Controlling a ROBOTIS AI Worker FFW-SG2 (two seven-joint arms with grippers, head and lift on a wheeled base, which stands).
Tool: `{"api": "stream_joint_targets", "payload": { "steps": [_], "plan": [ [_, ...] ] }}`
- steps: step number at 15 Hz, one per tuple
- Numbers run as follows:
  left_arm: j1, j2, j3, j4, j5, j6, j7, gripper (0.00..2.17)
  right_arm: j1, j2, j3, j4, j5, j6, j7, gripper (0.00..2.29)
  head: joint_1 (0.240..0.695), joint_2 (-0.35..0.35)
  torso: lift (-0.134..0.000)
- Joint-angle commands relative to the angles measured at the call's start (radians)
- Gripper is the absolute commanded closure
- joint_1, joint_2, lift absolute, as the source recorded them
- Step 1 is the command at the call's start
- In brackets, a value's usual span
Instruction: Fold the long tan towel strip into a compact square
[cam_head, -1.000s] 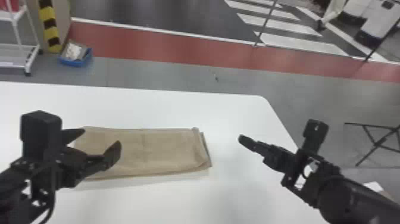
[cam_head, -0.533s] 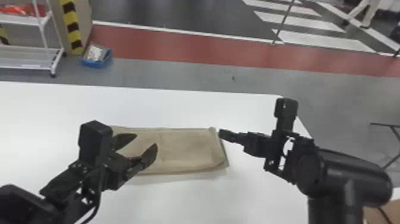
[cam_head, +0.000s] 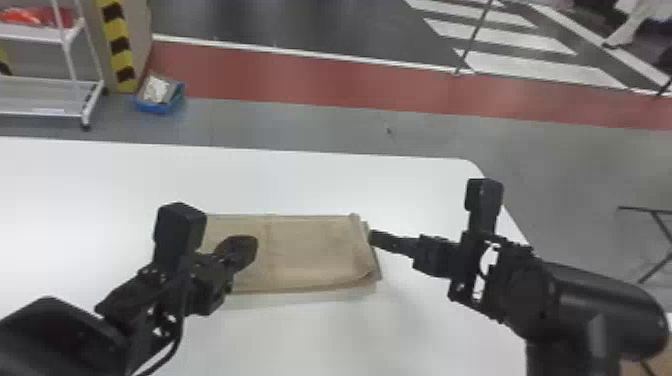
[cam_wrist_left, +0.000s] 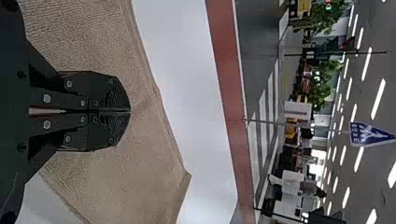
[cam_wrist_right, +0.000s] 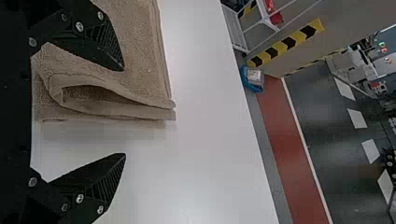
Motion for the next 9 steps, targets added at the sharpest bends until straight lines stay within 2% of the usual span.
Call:
{"api": "stream_joint_targets", "payload": {
  "steps": [1, 9],
  "plan": [
    [-0.007, -0.002, -0.005, 0.015, -0.014, 0.0, 0.002, 1.97, -0.012, -0.005, -0.006, 0.004, -0.007, 0.015, 0.005, 0.27, 0.695, -0.279, -0.124],
    [-0.029, -0.003, -0.005, 0.058, -0.021, 0.0, 0.012, 1.97, -0.086, -0.011, 0.018, 0.104, 0.019, 0.037, 0.013, 0.27, 0.695, -0.261, -0.124]
  ]
}}
